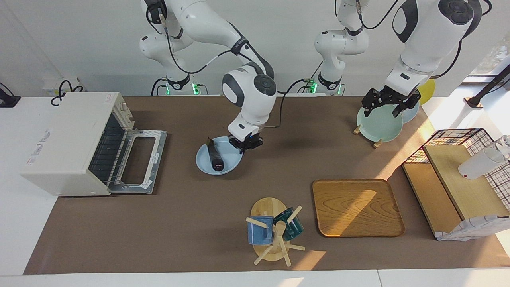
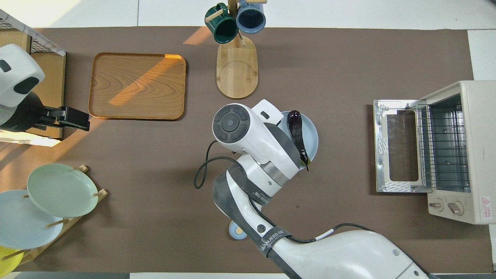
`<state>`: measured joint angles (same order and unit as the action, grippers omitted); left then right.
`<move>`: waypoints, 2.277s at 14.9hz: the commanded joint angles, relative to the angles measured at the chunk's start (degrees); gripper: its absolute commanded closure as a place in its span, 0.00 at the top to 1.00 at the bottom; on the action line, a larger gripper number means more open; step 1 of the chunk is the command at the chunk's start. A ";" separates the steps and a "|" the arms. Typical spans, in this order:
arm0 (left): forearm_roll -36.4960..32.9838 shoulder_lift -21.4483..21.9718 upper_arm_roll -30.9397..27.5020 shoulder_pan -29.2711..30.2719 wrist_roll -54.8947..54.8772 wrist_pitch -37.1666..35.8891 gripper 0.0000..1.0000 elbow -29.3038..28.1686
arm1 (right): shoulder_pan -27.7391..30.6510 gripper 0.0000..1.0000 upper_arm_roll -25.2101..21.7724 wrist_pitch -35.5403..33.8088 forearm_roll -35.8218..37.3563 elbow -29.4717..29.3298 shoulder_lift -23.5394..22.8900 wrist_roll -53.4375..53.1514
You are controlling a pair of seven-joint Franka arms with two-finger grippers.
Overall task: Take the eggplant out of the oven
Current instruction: 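Lower the plate onto the table center and open the right gripper, then reach the left gripper to the eggplant while the right gripper withdraws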
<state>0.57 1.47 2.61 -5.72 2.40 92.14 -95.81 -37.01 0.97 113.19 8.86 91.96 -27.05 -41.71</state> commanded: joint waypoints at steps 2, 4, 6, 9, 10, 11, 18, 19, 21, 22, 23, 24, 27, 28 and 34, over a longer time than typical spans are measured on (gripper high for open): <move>-1.01 0.28 0.11 0.28 -0.20 -0.65 1.00 0.27 | -0.95 0.00 0.08 6.32 -3.76 -1.70 -1.60 -1.88; -0.93 0.37 0.11 0.45 -0.29 -0.83 1.00 0.18 | -1.13 0.00 0.26 10.72 -5.69 -0.48 -1.69 -2.67; -1.01 0.37 0.11 0.45 -0.20 -0.91 1.00 0.18 | -2.62 0.00 0.26 12.49 -6.31 -0.21 -1.78 -3.11; -1.01 0.37 0.11 0.54 -0.20 -0.83 1.00 0.27 | -2.71 0.00 0.52 17.48 -7.45 1.63 -1.78 -6.87; -1.01 0.28 0.11 0.54 -0.20 -0.74 1.00 0.18 | -2.71 0.14 0.53 19.59 -8.85 2.77 -1.86 -7.33; -1.01 0.37 0.11 0.45 -0.03 -0.74 1.00 0.18 | -2.54 0.33 0.53 21.18 -8.86 3.56 -1.78 -6.46; -0.93 0.37 0.20 0.36 0.06 0.23 1.00 0.10 | 2.37 0.06 0.09 6.47 -0.52 -0.56 1.02 7.22; -0.93 0.46 0.20 0.36 -0.11 0.84 1.00 -0.43 | 4.04 0.00 -0.09 1.99 -0.17 -0.47 2.17 9.17; -0.84 0.81 0.29 -0.51 0.32 2.86 1.00 -1.66 | 8.60 0.00 -0.09 -5.05 2.80 1.71 4.63 13.38; -0.75 0.81 0.46 -0.95 0.76 3.04 1.00 -1.66 | 11.24 0.00 -0.09 -6.13 4.57 3.99 5.60 15.32; -0.14 0.64 0.46 -1.65 1.02 3.13 1.00 -1.58 | 13.09 0.00 -0.09 -6.40 5.11 6.10 6.56 15.78; 0.73 0.37 0.46 -2.27 0.94 3.56 1.00 -1.57 | 14.06 0.00 -0.18 -6.40 5.63 8.82 7.36 15.78; 3.63 -0.76 0.46 -5.25 1.46 6.89 1.00 -2.45 | 21.00 0.00 0.00 -1.32 12.04 19.02 10.43 17.70; 4.60 -1.03 0.46 -6.22 1.38 8.04 1.00 -3.76 | 22.24 0.00 -0.09 -0.43 12.92 20.43 10.79 18.93; 9.71 -9.89 0.46 -18.95 3.58 26.47 1.00 -9.05 | 26.99 0.00 0.00 4.14 15.22 25.19 11.49 20.79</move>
<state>9.36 -4.66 3.93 -20.81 5.08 113.62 -105.01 -11.35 0.08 114.82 22.84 113.51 -17.82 -21.58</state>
